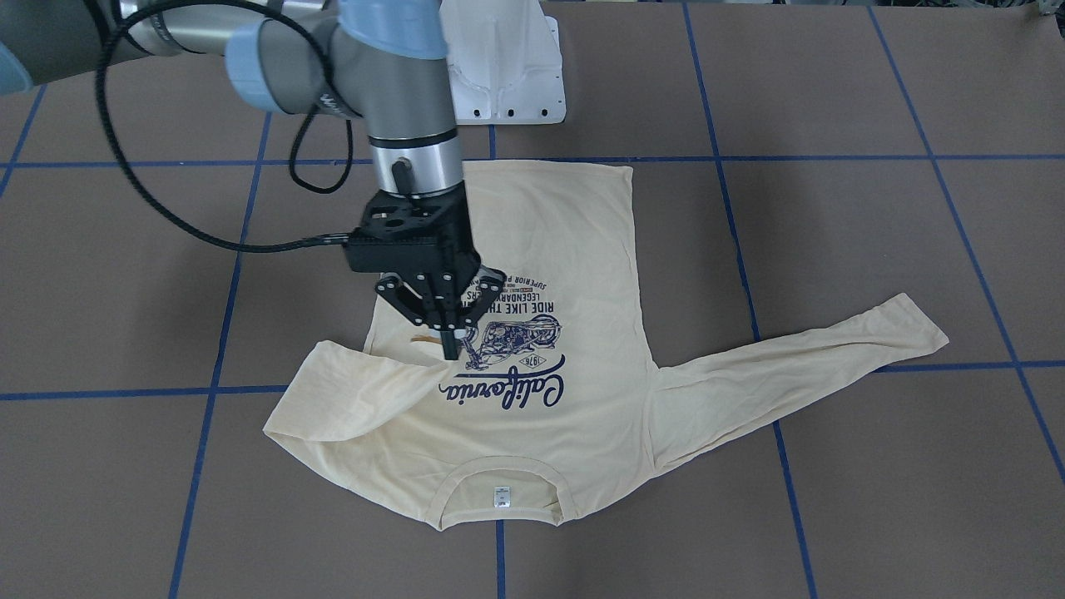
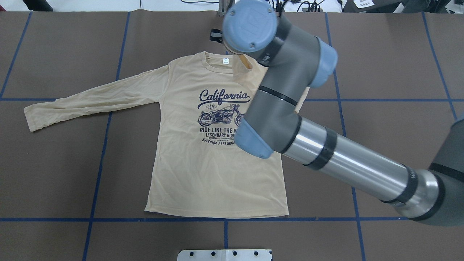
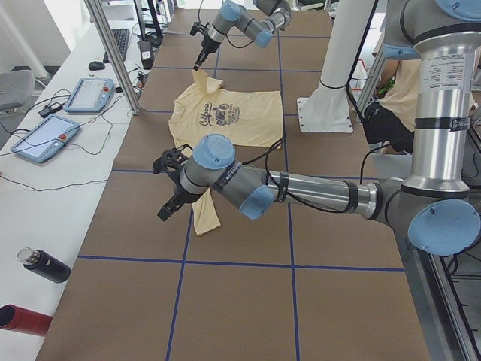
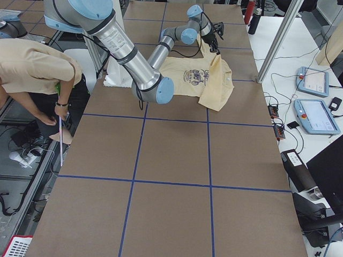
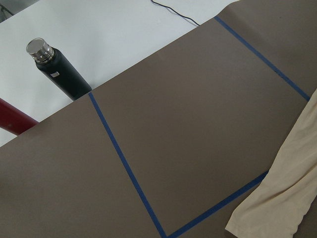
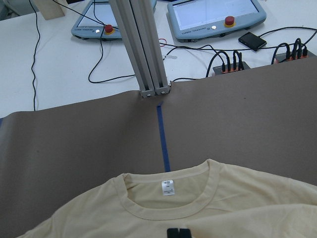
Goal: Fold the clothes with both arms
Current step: 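Carry the held sleeve across the shirt front with the right gripper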
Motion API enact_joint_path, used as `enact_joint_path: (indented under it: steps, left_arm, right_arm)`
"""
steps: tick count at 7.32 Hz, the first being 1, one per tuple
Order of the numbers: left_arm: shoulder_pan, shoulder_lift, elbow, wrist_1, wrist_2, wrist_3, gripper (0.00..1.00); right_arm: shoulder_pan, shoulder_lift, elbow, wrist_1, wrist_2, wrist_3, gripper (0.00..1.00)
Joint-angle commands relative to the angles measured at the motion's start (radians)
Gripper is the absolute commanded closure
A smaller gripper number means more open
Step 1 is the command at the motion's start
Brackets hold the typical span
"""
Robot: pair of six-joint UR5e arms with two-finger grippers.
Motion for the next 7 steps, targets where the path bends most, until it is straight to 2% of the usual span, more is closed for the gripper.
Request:
enact_joint_path:
  steps: [1,2,3,4,5,6,7]
  left_arm:
    - [0.0,0.0,0.011,0.0,-0.002,0.0,0.0]
    - [0.0,0.0,0.012,-0.001,-0.002,0.0,0.0]
    - [0.0,0.0,0.014,0.0,-0.002,0.0,0.0]
    - [0.001,0.0,0.014,0.0,-0.002,0.0,0.0]
    - [0.0,0.0,0.012,0.0,-0.002,0.0,0.0]
    - [0.0,0.0,0.012,0.0,-0.003,0.0,0.0]
    - [0.0,0.0,0.011,-0.001,-0.003,0.0,0.0]
  right_arm:
    - [-0.056,0.267,-0.313,-0.004,-0.044,0.1,1.0]
    - [-0.093,0.317,-0.39,-0.001,-0.099,0.122,1.0]
    - [-0.116,0.355,-0.444,0.0,-0.112,0.157,1.0]
    - [-0.136,0.451,-0.574,0.007,-0.118,0.218,1.0]
    - [-0.144,0.481,-0.616,0.011,-0.118,0.229,0.22]
    - [-0.142,0.495,-0.63,0.014,-0.115,0.244,0.03]
    - [-0.141,0.524,-0.65,0.014,-0.101,0.251,0.02]
